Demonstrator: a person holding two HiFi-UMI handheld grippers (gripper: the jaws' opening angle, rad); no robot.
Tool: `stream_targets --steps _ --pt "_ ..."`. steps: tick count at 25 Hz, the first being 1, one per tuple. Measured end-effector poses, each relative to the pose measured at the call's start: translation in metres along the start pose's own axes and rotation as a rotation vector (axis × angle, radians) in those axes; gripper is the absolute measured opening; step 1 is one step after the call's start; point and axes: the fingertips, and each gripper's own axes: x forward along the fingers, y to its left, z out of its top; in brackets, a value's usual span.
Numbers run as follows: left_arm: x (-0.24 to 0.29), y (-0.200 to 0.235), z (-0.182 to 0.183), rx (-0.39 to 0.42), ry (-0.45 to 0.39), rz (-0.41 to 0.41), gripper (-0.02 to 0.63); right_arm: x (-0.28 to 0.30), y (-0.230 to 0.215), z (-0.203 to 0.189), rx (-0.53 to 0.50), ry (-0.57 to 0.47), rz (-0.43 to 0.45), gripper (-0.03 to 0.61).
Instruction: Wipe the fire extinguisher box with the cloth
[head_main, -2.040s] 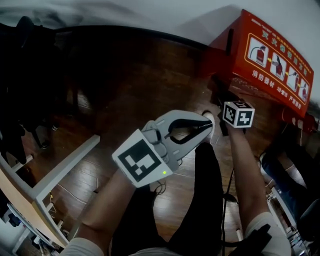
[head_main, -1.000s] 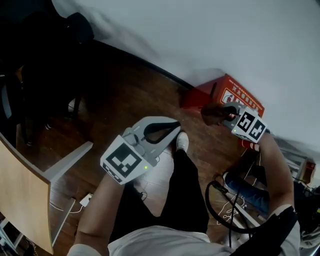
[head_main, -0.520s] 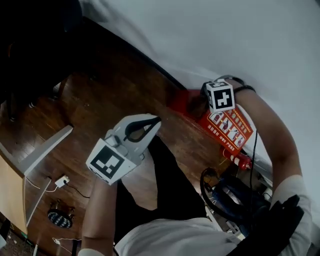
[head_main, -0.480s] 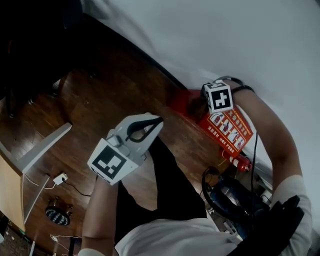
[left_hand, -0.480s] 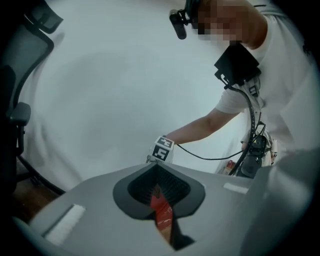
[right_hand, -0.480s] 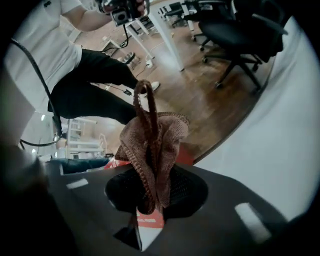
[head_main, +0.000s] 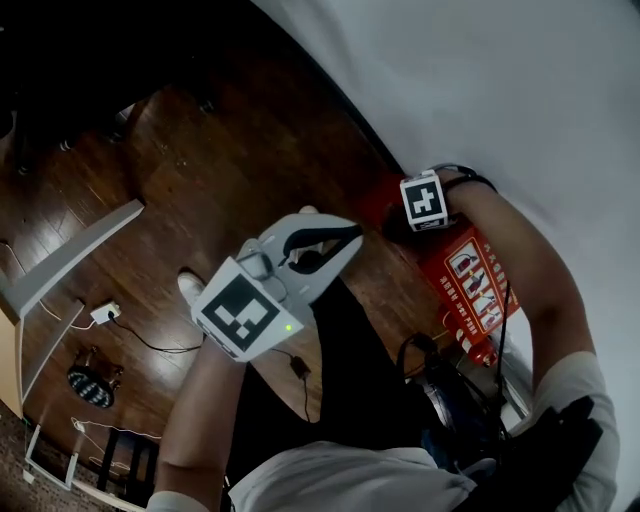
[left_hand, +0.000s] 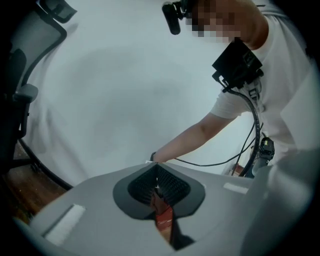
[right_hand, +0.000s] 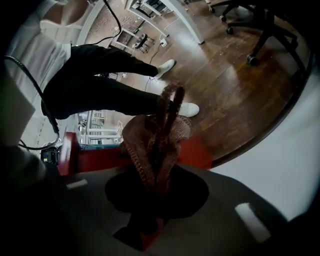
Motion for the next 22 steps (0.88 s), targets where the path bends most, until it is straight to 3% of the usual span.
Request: stream_targets --steps 8,14,18,22 --pt "0.007 0.027 -0.045 -0.087 0.046 0.024 0.0 0.09 -0.074 0.005 -0.024 0.181 0.038 0.081" --pt "0.018 0.049 -0.077 -0.139 0.065 0.063 0.0 0.141 -0.127 -0.004 0.02 0.282 -0.002 0.081" --pt "0.022 0.068 -0.094 -0.161 0.025 0.091 0.0 0.176 -0.155 -0.007 0.109 0.256 -0.015 0.081" --pt "0.013 0.081 -0.101 -0.152 0.01 0.106 0.0 0.18 -0.179 0.01 0.185 0.127 -0.074 0.081"
